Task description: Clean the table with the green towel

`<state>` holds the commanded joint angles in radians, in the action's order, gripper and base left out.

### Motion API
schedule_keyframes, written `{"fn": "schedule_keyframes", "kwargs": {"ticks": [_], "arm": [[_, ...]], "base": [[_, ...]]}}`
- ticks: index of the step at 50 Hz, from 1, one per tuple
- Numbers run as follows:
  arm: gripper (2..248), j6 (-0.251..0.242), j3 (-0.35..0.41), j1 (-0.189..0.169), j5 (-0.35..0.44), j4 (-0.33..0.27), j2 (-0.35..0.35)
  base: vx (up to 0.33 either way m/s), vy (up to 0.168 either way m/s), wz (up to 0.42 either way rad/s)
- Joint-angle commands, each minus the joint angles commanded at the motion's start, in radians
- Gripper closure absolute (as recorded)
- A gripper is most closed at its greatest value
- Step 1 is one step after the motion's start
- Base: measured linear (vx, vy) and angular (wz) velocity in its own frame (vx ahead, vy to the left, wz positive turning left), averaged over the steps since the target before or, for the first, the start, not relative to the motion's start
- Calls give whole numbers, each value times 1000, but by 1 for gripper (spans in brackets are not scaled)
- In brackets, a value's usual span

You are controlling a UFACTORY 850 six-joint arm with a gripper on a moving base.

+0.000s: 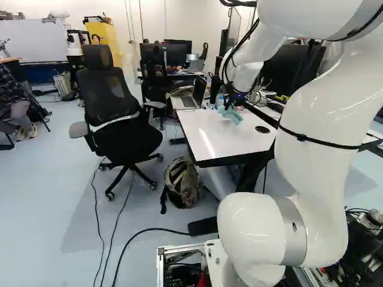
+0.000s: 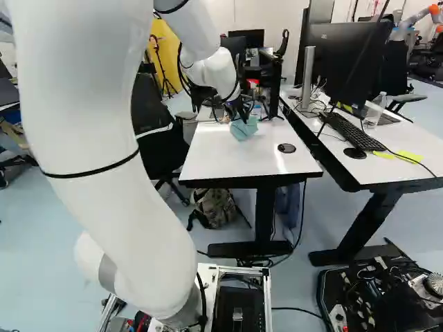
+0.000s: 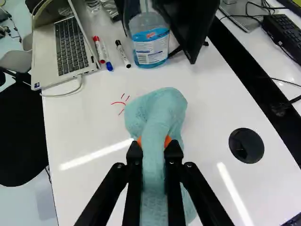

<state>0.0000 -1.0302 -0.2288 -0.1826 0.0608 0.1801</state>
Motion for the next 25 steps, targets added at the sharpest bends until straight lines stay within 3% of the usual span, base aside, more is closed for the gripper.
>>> {"fn": "schedule_keyframes", "kwargs": {"ticks": [25], "arm": [[197, 0, -76, 72, 0, 0, 66]], "base": [[0, 0, 0]]}}
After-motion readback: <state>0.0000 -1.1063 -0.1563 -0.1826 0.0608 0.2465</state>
